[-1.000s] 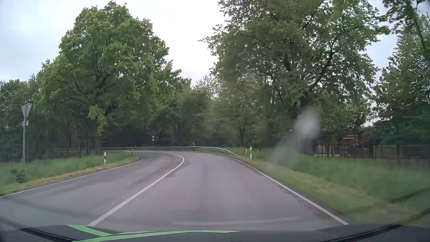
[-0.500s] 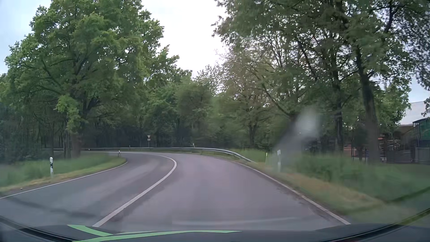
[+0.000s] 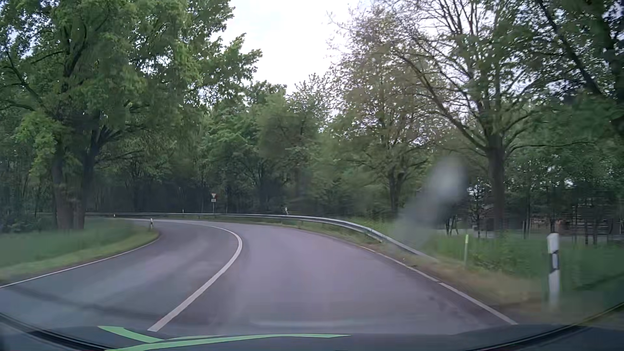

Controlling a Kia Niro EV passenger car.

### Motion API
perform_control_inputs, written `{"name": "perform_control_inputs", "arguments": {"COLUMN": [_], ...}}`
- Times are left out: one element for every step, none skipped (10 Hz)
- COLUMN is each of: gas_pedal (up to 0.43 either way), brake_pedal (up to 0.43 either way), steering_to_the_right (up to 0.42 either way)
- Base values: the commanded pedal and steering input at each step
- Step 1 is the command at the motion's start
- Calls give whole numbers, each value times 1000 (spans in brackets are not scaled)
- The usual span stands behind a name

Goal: Follow the waypoints while adhering to traffic rules and regulations

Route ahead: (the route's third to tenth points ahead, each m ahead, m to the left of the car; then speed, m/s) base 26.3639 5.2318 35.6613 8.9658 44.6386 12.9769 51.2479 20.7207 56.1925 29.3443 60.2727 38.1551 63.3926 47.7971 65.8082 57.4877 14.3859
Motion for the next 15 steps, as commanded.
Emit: {"name": "perform_control_inputs", "arguments": {"gas_pedal": [0,0,0,0,0,0,0,0,0,0,0,0,0,0,0], "brake_pedal": [0,0,0,0,0,0,0,0,0,0,0,0,0,0,0], "steering_to_the_right": [-36,-40,-45,-52,-61,-65,-66,-66,-66,-66,-67,-70,-75,-82,-85]}}
